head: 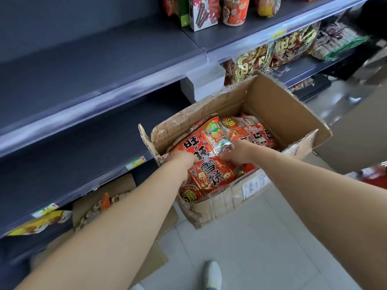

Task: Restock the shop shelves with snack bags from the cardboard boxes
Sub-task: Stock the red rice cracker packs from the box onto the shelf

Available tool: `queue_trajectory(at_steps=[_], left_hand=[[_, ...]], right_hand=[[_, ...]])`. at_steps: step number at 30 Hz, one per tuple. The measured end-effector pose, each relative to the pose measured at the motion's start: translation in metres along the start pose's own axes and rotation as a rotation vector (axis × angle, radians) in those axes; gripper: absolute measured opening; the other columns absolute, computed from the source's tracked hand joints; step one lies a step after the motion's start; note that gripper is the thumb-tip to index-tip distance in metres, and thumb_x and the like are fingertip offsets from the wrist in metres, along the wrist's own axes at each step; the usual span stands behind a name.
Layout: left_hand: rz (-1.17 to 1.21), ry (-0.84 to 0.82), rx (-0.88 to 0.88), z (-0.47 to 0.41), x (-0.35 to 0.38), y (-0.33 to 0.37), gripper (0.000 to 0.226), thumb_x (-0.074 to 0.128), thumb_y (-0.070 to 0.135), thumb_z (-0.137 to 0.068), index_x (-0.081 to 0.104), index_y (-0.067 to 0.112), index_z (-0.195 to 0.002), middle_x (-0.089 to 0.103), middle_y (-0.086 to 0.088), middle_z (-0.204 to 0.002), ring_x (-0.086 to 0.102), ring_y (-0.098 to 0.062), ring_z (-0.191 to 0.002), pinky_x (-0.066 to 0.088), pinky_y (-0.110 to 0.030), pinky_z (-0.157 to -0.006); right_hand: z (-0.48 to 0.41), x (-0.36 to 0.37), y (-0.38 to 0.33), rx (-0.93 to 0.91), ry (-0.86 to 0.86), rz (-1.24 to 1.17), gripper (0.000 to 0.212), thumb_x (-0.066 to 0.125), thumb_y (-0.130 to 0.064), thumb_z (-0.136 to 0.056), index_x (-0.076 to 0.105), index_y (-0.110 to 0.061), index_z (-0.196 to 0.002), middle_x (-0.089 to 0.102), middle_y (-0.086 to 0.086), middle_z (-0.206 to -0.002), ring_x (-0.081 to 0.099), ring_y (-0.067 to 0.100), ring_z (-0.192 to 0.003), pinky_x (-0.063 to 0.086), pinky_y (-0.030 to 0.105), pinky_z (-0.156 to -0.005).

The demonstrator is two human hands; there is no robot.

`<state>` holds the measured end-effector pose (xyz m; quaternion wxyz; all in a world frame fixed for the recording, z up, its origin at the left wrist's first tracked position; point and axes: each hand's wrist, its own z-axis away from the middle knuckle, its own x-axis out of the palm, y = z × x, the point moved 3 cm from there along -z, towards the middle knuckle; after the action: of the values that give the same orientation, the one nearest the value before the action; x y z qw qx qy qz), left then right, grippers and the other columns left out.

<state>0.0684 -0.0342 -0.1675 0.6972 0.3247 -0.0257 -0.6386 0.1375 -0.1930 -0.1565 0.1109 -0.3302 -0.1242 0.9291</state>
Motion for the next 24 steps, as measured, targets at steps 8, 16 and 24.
queue_trajectory(at_steps=[8,16,24], left_hand=[[0.185,-0.127,-0.068,0.007,0.002,0.001,0.042,0.068,0.014,-0.086,0.05,-0.001,-0.12,0.06,-0.011,-0.104,0.056,-0.021,-0.07,0.04,-0.034,-0.061],[0.287,-0.111,-0.013,0.017,0.006,-0.007,0.087,0.079,0.004,-0.071,0.02,0.02,-0.133,0.052,-0.012,-0.123,0.057,-0.031,-0.105,0.051,-0.051,-0.085],[0.237,-0.068,0.187,0.07,-0.013,0.033,0.055,0.08,0.0,-0.068,0.051,0.008,-0.114,0.06,-0.004,-0.114,0.058,-0.027,-0.109,0.047,-0.045,-0.098]], right_hand=[[-0.033,0.011,0.007,0.077,-0.022,-0.188,0.132,0.077,-0.073,-0.044,0.021,-0.016,-0.148,0.054,0.012,-0.134,0.058,0.034,-0.115,0.048,0.049,-0.098],[-0.009,-0.011,0.0,0.082,0.059,-0.546,0.065,0.08,-0.031,-0.075,0.046,-0.004,-0.124,0.071,0.012,-0.094,0.072,0.025,-0.076,0.059,0.037,-0.068],[0.057,-0.068,-0.016,-0.058,0.314,-0.606,0.076,0.08,-0.033,-0.075,0.038,-0.004,-0.132,0.066,0.012,-0.108,0.069,0.024,-0.081,0.058,0.036,-0.069]])
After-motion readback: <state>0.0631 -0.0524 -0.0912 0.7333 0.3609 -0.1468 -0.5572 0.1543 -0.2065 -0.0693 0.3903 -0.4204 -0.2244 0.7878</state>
